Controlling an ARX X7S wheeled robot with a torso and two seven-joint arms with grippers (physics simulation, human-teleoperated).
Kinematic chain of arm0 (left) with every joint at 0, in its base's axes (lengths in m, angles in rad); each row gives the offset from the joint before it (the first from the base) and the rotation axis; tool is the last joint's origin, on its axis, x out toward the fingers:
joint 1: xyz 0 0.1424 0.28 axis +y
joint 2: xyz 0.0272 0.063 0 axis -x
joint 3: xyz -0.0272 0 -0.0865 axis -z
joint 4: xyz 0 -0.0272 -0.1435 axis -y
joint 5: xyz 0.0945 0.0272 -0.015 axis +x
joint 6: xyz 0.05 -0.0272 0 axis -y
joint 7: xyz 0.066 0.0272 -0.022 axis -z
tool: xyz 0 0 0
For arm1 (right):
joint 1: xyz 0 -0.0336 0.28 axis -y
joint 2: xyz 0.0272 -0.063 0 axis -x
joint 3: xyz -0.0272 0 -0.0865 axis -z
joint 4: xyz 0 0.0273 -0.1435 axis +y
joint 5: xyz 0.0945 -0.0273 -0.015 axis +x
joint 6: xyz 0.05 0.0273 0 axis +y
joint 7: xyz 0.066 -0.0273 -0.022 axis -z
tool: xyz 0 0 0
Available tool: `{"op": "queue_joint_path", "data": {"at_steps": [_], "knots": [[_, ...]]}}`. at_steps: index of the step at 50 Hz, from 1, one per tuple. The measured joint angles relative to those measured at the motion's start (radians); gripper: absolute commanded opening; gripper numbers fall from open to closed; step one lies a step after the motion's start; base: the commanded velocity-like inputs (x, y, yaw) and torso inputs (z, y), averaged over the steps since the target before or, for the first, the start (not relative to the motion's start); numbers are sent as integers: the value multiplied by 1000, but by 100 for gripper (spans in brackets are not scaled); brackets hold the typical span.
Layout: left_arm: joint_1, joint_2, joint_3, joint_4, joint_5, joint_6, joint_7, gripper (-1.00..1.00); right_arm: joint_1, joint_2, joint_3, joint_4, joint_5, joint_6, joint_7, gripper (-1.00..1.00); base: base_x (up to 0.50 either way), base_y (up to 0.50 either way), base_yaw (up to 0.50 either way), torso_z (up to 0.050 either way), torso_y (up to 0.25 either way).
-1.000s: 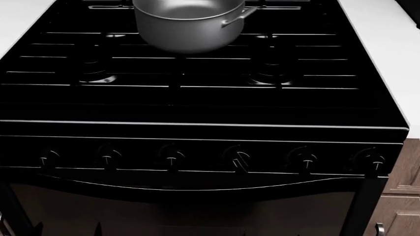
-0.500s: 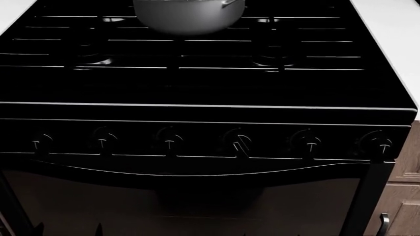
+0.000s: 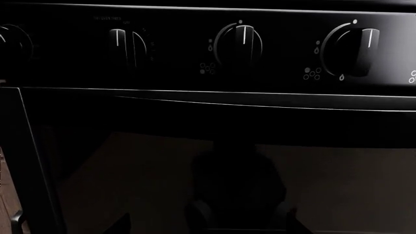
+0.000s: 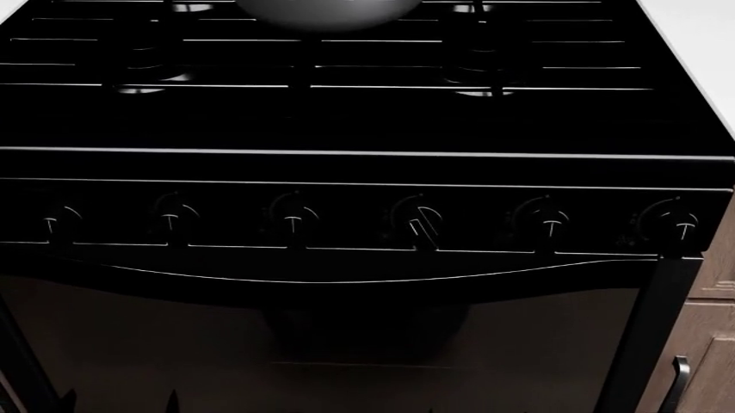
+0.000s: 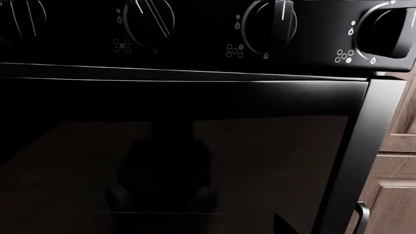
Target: Turn off the center burner of the stove.
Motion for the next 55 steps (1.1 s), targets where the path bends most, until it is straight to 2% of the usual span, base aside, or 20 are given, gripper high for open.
{"op": "queue_joint_path", "data": {"at_steps": [14,29,43,55], "knots": [[-2,-4,0,-7,-16,15,-5,100,6,2,3,-28,17,67,31,100,0,0,0,0,0],[-6,-12,2,-9,-31,18,-11,100,3,45,-22,-280,2,226,63,100,0,0,0,0,0],[-9,-17,8,-11,-38,21,-18,100,82,77,-27,-456,-4,404,81,100,0,0,0,0,0],[-10,-21,15,-18,-42,26,-22,100,172,90,-41,-491,-3,521,76,100,0,0,0,0,0]]}}
